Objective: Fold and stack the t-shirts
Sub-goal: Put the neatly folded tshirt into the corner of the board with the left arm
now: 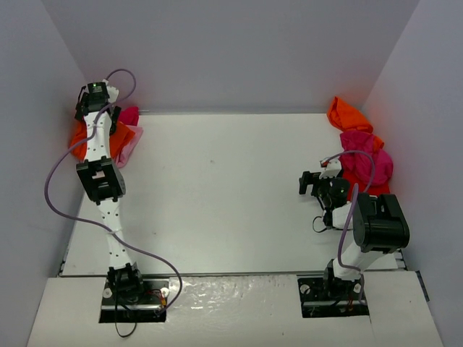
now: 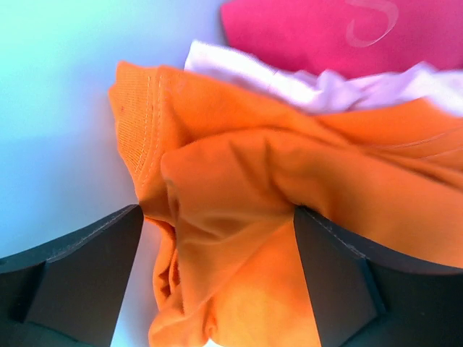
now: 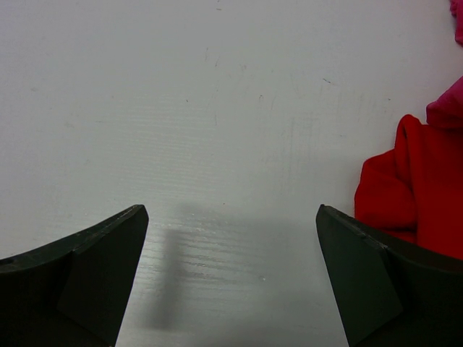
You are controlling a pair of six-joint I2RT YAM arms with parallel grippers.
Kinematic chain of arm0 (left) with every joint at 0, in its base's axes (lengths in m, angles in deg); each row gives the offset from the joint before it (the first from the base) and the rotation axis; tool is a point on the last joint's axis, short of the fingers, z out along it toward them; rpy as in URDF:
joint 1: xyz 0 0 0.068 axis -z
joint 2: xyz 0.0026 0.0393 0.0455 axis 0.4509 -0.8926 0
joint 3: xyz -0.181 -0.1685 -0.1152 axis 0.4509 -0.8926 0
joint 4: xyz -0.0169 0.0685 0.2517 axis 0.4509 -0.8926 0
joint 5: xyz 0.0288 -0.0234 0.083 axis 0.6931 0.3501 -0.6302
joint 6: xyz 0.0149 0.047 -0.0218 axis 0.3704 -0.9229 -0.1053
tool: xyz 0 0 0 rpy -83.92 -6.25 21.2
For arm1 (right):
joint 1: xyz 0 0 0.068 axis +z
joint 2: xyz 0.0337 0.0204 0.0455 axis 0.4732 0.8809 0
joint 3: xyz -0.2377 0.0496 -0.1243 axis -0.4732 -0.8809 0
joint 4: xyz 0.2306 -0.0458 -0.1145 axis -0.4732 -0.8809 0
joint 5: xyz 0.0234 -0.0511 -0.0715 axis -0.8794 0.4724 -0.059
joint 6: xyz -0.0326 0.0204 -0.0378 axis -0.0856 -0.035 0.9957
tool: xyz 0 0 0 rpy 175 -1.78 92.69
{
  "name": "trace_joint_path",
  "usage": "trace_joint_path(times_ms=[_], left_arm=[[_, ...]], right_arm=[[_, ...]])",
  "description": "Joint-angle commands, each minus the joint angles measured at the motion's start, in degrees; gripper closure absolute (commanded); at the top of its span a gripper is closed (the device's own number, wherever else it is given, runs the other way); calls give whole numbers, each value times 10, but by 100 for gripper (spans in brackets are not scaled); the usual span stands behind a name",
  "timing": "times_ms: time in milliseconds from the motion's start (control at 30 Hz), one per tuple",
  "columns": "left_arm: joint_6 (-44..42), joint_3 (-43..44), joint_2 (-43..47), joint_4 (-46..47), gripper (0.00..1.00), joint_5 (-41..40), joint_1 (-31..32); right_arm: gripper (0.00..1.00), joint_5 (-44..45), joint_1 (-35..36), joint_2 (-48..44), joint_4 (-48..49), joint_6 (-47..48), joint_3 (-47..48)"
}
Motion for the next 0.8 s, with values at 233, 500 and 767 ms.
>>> trace_joint_path(times_ms=[233, 500, 767], left_arm=[[195, -32, 226, 45, 23, 173, 30], [296, -395, 539, 133, 18, 208, 34], [251, -927, 859, 267, 18, 219, 39]], right_arm=[[0, 6, 2, -14, 104, 10, 13], [0, 6, 2, -15, 103, 10, 14], [0, 6, 3, -14, 103, 10, 13]])
